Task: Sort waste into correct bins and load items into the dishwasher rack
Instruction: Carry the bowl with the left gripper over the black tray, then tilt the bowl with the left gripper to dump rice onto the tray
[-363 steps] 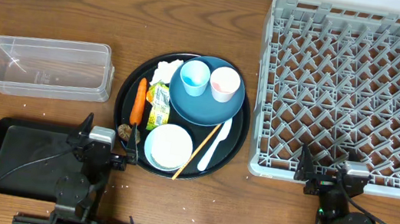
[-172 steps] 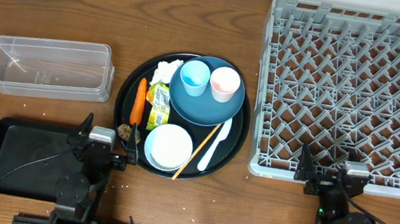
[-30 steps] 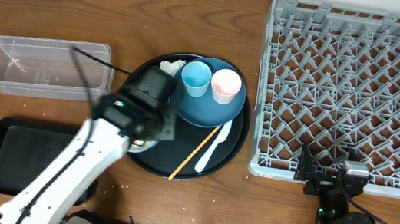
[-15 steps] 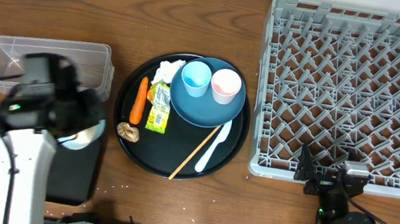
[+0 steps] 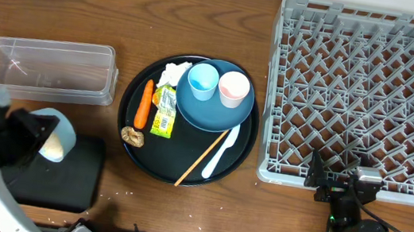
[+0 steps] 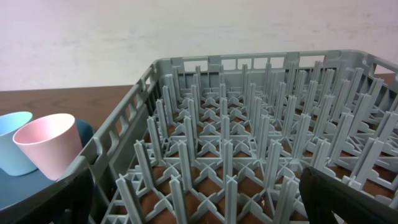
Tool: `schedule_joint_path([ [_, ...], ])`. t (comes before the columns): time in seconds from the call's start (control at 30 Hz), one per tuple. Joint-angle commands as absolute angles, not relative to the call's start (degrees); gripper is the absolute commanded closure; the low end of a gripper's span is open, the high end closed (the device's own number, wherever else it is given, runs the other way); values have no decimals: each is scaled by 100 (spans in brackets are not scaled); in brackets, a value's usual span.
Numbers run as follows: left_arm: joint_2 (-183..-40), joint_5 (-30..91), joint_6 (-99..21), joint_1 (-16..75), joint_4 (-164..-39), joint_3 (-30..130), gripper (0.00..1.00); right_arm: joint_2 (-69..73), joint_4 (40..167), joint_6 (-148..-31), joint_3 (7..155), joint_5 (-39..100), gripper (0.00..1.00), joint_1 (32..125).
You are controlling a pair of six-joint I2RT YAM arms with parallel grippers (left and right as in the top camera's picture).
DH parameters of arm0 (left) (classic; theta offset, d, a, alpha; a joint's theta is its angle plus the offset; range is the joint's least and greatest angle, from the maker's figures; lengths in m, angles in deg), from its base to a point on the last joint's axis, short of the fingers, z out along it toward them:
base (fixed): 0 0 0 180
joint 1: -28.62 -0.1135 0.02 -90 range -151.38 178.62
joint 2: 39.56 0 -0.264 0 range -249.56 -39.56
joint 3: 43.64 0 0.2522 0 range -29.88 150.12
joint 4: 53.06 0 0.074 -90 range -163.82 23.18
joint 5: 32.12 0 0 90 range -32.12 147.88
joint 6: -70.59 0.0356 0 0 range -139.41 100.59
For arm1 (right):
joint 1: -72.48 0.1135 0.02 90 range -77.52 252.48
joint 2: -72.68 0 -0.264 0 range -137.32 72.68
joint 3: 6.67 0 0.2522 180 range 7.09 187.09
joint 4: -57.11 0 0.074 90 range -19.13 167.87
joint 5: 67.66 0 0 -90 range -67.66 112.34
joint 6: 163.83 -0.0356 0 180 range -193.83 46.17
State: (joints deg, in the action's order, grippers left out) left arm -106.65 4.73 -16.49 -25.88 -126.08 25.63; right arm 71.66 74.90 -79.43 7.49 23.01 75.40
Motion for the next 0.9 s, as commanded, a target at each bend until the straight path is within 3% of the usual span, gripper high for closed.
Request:
schedule_joint_path([
  [0.0,-10641,-799,-831,-3183,-12632,2180,94,7166,7512,-7891,741,2322,1,7617],
  [0.37,-11293,-1516,178,-4855,-12587,1157,94,7166,7510,-7891,741,2322,1,7617],
  [0.73,-11461,-2550,1193,-4975,-12755,1157,94,7166,7510,-7891,741,2322,1,7617],
  [0.87,-11459,-2650,2279,-4990,-13454,1157,94,7166,7512,-7891,741,2322,1,7617],
])
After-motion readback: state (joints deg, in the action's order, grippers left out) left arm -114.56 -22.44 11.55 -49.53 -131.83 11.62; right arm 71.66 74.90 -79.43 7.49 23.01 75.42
